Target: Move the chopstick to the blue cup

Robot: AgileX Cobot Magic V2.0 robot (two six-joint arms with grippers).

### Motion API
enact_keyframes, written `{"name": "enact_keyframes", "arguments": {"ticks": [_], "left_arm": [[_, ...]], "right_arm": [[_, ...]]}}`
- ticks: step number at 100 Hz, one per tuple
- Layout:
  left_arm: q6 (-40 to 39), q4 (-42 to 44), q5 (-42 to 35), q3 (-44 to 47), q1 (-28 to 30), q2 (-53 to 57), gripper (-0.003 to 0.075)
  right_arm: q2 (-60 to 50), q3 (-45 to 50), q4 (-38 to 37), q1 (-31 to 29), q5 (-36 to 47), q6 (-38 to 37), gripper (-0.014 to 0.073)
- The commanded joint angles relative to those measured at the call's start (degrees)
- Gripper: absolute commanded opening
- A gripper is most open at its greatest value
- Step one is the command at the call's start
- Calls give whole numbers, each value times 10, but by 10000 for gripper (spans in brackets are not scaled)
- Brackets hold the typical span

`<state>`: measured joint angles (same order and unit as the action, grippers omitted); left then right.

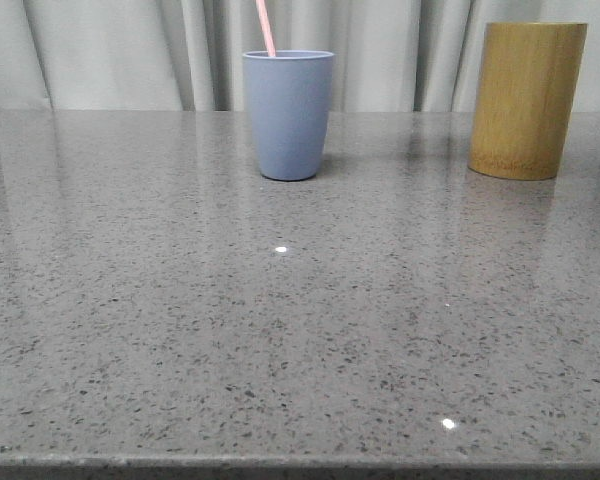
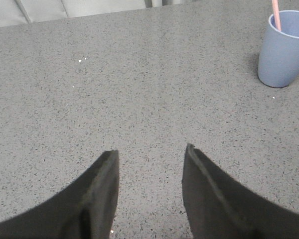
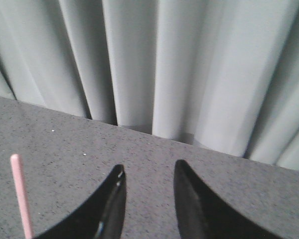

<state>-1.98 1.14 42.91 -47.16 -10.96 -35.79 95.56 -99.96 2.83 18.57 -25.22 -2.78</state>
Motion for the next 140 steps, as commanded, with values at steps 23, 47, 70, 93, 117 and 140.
{"name": "enact_keyframes", "arguments": {"ticks": [23,47,70,93,117,140], "left_arm": [[-8,1,-42,-14,2,0,295],[-9,1,-47,-14,2,0,256],[-10,1,-47,-14,2,0,69],[-20,1,-47,-14,2,0,-19],[-24,1,-50,-7,2,0,-19],[-42,1,-90,30,2,42,-19]], "right_arm": [[-142,125,-4,-81,41,5,263],[-230,241,-4,-130,56,5,152],[-310,330,-23,-147,61,5,-25],[-394,408,-32,-147,78,5,-71],[-476,481,-32,-147,81,4,-71],[-572,549,-32,-147,80,-2,-70]]}}
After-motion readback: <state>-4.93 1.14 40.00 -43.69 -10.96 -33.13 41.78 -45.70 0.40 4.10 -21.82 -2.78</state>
